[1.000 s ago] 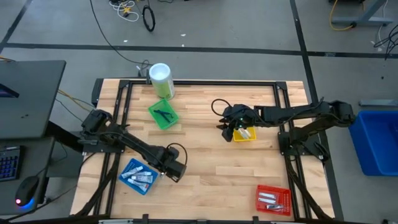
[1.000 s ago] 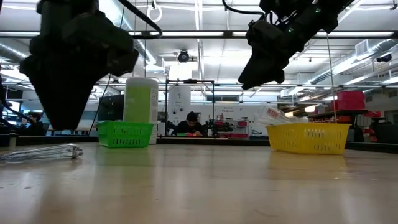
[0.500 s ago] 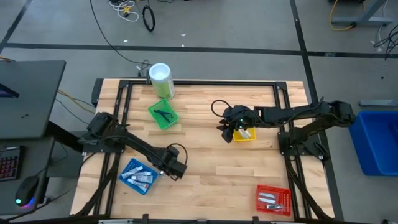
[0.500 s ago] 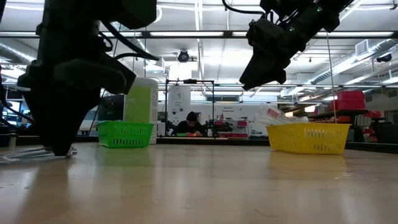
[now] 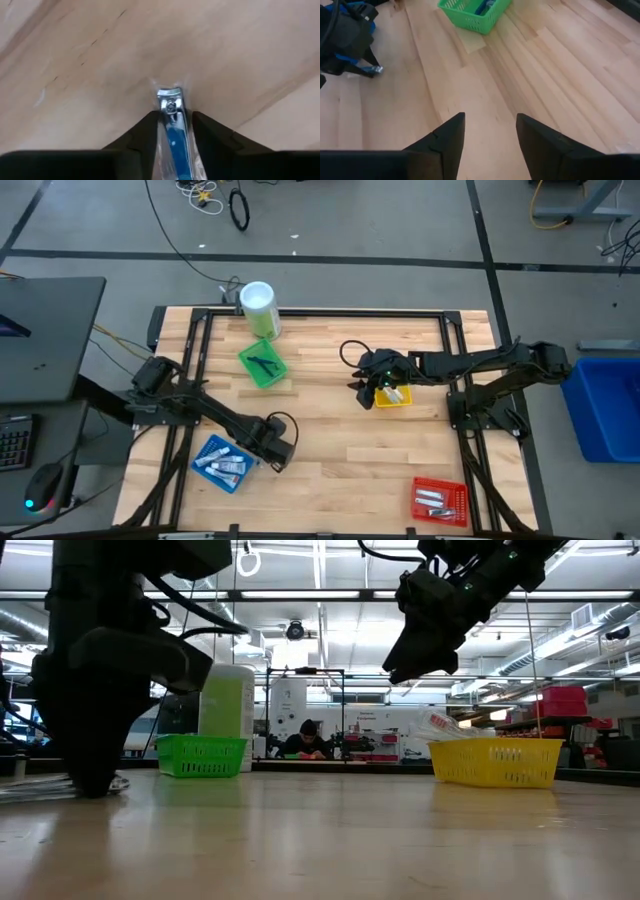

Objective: Pick & Place Travel size toiletries
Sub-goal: Put the nail cutter into the red bin

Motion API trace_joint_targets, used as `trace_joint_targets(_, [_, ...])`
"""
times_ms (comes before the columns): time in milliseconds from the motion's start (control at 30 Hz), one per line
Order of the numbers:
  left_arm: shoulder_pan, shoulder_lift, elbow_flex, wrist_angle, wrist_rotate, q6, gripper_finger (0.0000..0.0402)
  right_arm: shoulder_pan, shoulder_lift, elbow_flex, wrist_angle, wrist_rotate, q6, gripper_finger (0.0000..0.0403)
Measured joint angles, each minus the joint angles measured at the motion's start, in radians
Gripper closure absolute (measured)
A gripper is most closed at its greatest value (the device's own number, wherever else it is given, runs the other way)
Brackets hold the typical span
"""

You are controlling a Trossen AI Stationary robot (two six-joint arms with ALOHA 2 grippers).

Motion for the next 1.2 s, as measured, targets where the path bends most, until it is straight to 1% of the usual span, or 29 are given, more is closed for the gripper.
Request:
trace_joint_targets(67, [0.003, -0.016, -0.005, 0.011, -0.033, 0.023, 0.0292, 0.000, 0.000, 0.000, 0.006, 0.000, 0.000, 0.0212])
trace_joint_targets(167, [0.010, -0.050, -0.004, 0.017, -0.113, 0.053, 0.0328, 0.000, 0.000, 0.000, 0.016, -0.001, -0.029, 0.0205])
trace_joint_targets(267, [0.014, -0.082, -0.003, 0.016, -0.149, 0.074, 0.0350, 0.004, 0.000, 0.000, 0.027, 0.000, -0.042, 0.0198])
trace_joint_targets(400, [0.031, -0.148, -0.003, 0.022, -0.168, 0.102, 0.0347, 0.004, 0.000, 0.000, 0.059, -0.001, -0.045, 0.0192])
trace_joint_targets(533, [0.047, -0.217, -0.001, 0.064, -0.223, 0.159, 0.0332, 0.004, 0.000, 0.000, 0.080, -0.001, -0.045, 0.0190])
trace_joint_targets(667, [0.065, -0.244, -0.002, 0.132, -0.236, 0.248, 0.0340, 0.004, 0.000, 0.000, 0.084, -0.009, -0.053, 0.0193])
trace_joint_targets(733, [0.076, -0.245, -0.002, 0.195, -0.236, 0.314, 0.0344, 0.004, 0.000, 0.000, 0.086, -0.049, -0.065, 0.0198])
trace_joint_targets(800, [0.089, -0.242, -0.002, 0.270, -0.237, 0.385, 0.0344, 0.010, 0.000, -0.004, 0.099, -0.115, -0.078, 0.0202])
trace_joint_targets(900, [0.110, -0.240, -0.002, 0.375, -0.253, 0.469, 0.0339, 0.032, 0.000, -0.040, 0.179, -0.214, -0.086, 0.0206])
trace_joint_targets(1000, [0.133, -0.247, -0.002, 0.476, -0.321, 0.535, 0.0338, 0.071, 0.000, -0.107, 0.339, -0.264, -0.101, 0.0207])
trace_joint_targets(1067, [0.145, -0.255, -0.001, 0.527, -0.394, 0.576, 0.0340, 0.100, 0.000, -0.158, 0.465, -0.269, -0.104, 0.0203])
trace_joint_targets(1100, [0.148, -0.260, -0.001, 0.548, -0.449, 0.590, 0.0340, 0.113, 0.000, -0.180, 0.525, -0.268, -0.104, 0.0200])
trace_joint_targets(1167, [0.151, -0.264, -0.002, 0.624, -0.569, 0.643, 0.0340, 0.136, 0.000, -0.222, 0.666, -0.239, -0.097, 0.0190])
trace_joint_targets(1200, [0.152, -0.264, -0.001, 0.674, -0.607, 0.681, 0.0339, 0.144, 0.000, -0.240, 0.731, -0.216, -0.092, 0.0185])
